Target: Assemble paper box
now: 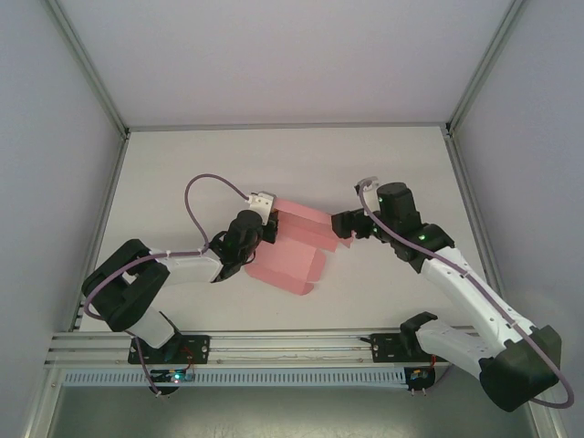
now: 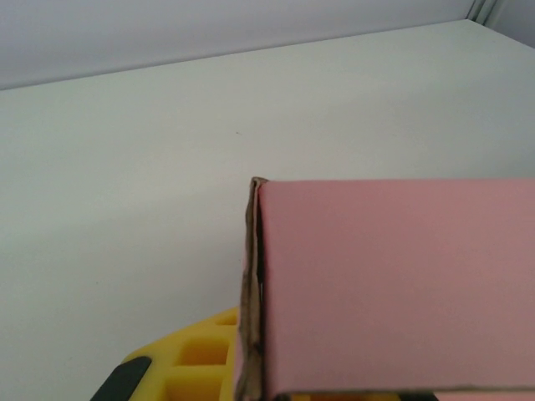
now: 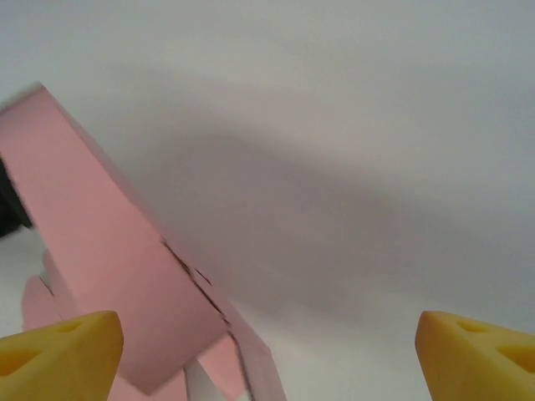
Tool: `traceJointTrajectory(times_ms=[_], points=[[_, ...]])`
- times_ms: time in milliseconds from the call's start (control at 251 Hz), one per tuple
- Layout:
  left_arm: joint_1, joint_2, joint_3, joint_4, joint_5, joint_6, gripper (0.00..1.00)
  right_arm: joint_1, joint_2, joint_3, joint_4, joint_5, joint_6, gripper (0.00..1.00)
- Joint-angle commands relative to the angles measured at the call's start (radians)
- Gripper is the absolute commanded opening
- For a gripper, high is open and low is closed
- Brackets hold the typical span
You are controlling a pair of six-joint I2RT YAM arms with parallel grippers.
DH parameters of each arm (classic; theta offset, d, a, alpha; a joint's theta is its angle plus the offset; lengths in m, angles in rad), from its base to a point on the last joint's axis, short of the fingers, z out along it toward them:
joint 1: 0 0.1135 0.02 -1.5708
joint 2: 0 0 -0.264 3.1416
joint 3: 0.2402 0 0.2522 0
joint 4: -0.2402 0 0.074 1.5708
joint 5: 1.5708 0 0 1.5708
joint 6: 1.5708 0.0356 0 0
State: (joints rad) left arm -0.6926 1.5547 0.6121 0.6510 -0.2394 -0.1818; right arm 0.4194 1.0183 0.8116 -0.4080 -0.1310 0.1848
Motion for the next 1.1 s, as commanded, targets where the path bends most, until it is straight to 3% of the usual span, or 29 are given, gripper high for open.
traceJointTrajectory(times_ms=[0, 307, 471, 627, 866, 1097], points=[[0.010, -0.040, 0.031, -0.017, 0.016, -0.031, 0.00, -0.015, 0.026, -0.041, 0.018, -0.010, 0.017, 0.90], [0.012, -0.061, 0.027, 0.007, 0.078, -0.080, 0.00, -0.014, 0.200, -0.063, 0.249, -0.238, 0.026, 0.84], [0.014, -0.055, 0.034, 0.009, 0.108, -0.092, 0.00, -0.004, 0.253, -0.059, 0.377, -0.244, 0.051, 0.84], [0.013, -0.027, 0.047, -0.002, 0.104, -0.141, 0.00, 0.001, 0.232, -0.113, 0.554, -0.158, 0.143, 0.86], [0.025, -0.041, 0.038, 0.009, 0.016, -0.180, 0.00, -0.001, 0.085, -0.109, 0.350, -0.005, 0.083, 0.95], [0.073, -0.065, 0.085, -0.061, 0.050, -0.257, 0.00, -0.008, -0.123, -0.207, 0.238, 0.033, 0.071, 0.98]])
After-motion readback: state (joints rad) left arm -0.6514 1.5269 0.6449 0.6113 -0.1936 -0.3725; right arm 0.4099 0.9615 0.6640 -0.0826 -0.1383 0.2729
